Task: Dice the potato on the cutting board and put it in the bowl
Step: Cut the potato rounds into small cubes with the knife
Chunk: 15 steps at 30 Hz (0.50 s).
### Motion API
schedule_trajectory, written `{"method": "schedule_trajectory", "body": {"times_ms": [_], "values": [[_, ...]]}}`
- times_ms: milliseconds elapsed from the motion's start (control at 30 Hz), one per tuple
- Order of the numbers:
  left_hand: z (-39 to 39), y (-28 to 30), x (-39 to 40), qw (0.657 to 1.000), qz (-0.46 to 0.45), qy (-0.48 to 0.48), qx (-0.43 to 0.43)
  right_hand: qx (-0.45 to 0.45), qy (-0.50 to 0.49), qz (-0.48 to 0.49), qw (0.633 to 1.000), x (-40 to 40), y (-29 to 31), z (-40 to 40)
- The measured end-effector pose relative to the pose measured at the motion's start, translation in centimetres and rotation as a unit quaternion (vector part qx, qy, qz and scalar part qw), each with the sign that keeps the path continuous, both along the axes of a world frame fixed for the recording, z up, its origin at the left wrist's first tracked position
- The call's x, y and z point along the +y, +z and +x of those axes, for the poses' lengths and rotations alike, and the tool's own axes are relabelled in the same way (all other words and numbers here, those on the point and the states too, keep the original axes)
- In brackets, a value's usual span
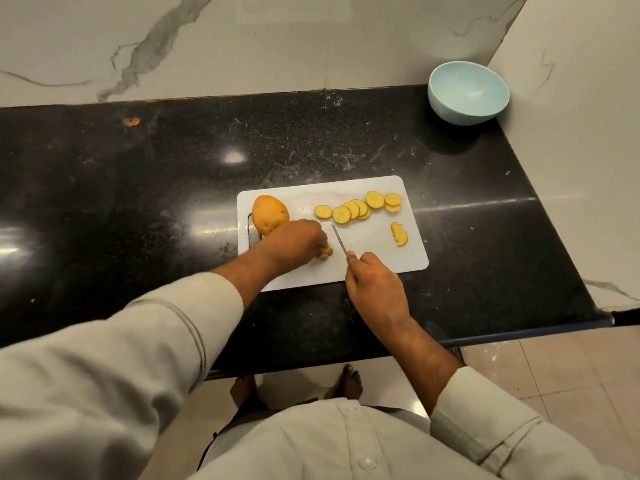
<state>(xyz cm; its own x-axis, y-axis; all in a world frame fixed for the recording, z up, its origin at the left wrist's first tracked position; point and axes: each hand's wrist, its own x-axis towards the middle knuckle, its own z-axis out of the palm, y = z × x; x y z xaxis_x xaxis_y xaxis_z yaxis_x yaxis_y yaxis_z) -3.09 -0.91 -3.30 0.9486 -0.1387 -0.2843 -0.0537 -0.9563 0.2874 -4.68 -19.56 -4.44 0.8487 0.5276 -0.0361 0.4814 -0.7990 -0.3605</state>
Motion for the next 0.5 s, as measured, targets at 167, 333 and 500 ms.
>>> {"method": "schedule_trajectory", "body": {"times_ms": [167, 333, 500], "values": [[-1.6, -1.8, -3.3, 0.967, -0.099, 0.222, -0.076, 0.009, -0.001, -0.022, 1.0, -0.3, -0.2, 0.3], [-2.2, -2.4, -4.0, 0.94, -0.144, 0.293, -0.098, 0.017, -0.008, -0.034, 0.999, -0.7, -0.6, 0.4], [-2.2, -2.1, -4.5, 0.927, -0.166, 0.322, -0.101, 0.028, 0.027, -0.041, 0.998, -0.2, -1.0, 0.1]]}}
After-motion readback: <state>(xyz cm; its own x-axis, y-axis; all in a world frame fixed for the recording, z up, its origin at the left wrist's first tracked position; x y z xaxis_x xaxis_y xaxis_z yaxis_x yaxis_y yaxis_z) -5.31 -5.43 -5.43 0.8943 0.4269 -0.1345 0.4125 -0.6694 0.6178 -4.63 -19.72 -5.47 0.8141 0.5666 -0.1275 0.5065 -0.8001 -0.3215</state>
